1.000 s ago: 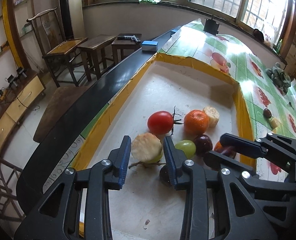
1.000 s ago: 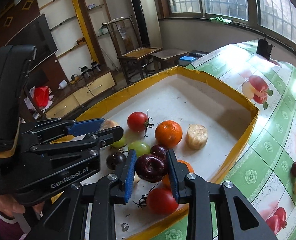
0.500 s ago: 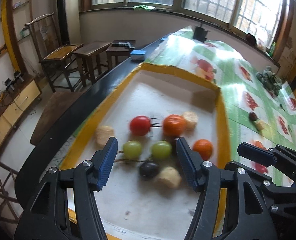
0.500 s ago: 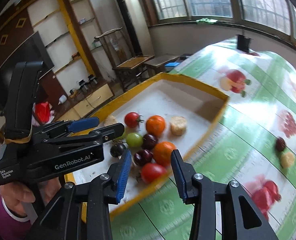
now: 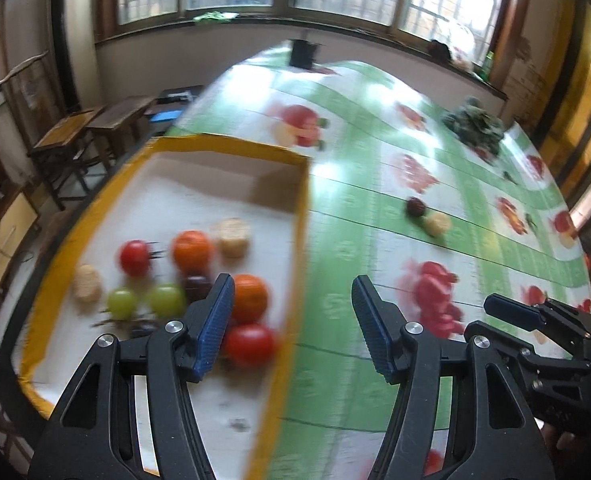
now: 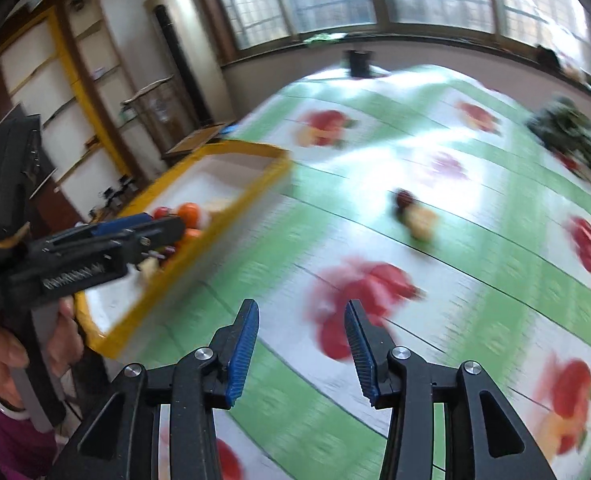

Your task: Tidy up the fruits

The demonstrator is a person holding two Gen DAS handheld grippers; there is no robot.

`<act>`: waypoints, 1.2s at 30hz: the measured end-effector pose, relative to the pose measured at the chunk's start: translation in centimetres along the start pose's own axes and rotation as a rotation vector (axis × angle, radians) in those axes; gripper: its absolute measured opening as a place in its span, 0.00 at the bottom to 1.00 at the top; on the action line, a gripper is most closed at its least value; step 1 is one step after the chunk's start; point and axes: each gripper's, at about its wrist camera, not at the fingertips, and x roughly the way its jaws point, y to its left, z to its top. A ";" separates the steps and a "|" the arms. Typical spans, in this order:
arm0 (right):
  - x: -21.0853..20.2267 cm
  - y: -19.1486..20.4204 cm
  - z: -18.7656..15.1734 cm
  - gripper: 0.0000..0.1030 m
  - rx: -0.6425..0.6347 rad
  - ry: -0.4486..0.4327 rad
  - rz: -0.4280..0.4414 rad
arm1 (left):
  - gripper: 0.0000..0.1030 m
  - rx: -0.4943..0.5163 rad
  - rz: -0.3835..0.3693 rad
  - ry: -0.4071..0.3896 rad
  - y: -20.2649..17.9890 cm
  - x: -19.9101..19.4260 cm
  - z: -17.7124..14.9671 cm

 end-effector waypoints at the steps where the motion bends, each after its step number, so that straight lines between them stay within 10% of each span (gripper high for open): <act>1: -0.3 -0.9 -0.3 0.42 0.010 0.002 -0.019 | 0.59 0.007 -0.012 0.009 -0.6 0.3 0.1; 12: -1.9 -7.5 -0.9 0.42 0.090 -0.006 -0.110 | 0.59 0.090 -0.126 0.121 -8.6 5.8 2.1; 27: -1.0 -10.8 0.0 0.43 0.094 0.017 -0.101 | 0.59 0.156 -0.076 0.138 -14.0 13.3 4.5; 30: -0.2 -10.8 0.6 0.43 0.080 0.037 -0.103 | 0.25 0.163 -0.075 0.129 -13.3 13.0 4.5; 36: 2.1 -10.0 2.9 0.43 0.028 0.024 -0.078 | 0.22 0.130 -0.102 0.150 -10.9 11.8 3.7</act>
